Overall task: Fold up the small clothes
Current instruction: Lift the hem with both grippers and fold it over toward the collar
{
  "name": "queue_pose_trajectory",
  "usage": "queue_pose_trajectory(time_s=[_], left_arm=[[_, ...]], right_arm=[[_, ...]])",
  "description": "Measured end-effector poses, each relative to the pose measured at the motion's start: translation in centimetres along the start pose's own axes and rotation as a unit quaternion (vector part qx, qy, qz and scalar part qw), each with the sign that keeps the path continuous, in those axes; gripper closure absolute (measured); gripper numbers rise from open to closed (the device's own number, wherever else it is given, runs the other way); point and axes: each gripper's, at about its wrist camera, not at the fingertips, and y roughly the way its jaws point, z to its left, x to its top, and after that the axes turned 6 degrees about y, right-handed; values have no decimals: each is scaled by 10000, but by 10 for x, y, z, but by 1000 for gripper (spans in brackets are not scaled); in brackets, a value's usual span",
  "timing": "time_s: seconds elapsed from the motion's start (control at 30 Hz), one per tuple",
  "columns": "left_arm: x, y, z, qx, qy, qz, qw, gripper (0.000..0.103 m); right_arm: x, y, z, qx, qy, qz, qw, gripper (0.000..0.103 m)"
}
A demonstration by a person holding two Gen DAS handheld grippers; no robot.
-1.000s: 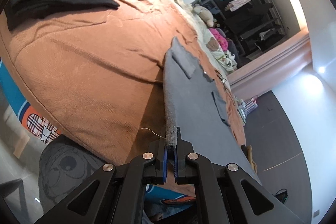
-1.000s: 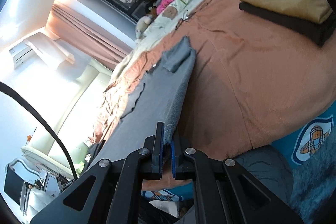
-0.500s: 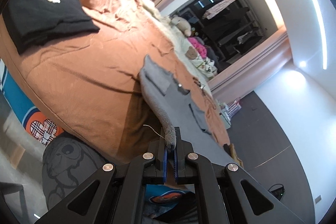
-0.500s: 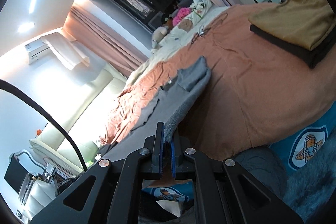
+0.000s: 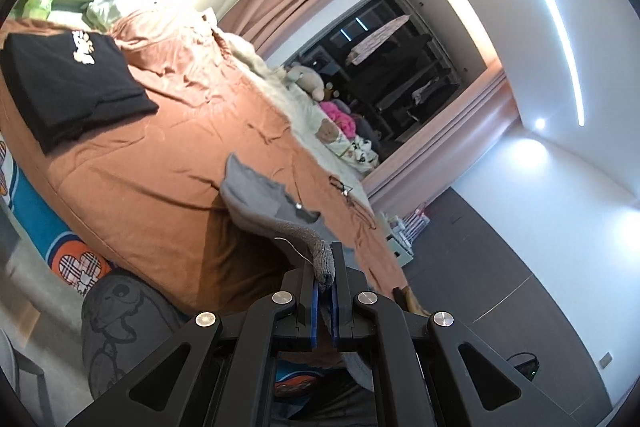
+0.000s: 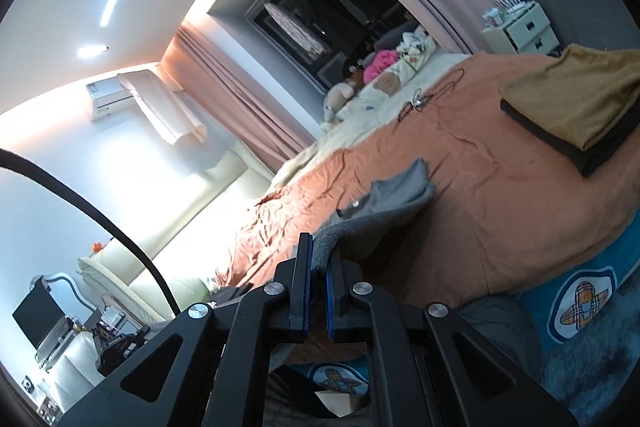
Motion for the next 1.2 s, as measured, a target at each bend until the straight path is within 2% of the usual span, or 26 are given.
queue_pose_trajectory(time_s=[0.13, 0.3, 0.83, 1.2], left_arm=[[1, 3, 3, 4, -94, -18, 10000, 99], [8, 28, 11, 66, -263, 39, 9996, 99], [62, 131, 34, 391, -528, 171, 9977, 99], [98, 206, 45, 553, -577, 303, 9963, 99]], right_arm=[[-3, 9, -13, 2, 37, 13, 10000, 101], [3, 28, -22, -63, 144, 19, 9999, 101], [67, 145, -34, -457, 462, 150, 9978, 101], [104, 206, -23, -752, 553, 292, 9952, 101]])
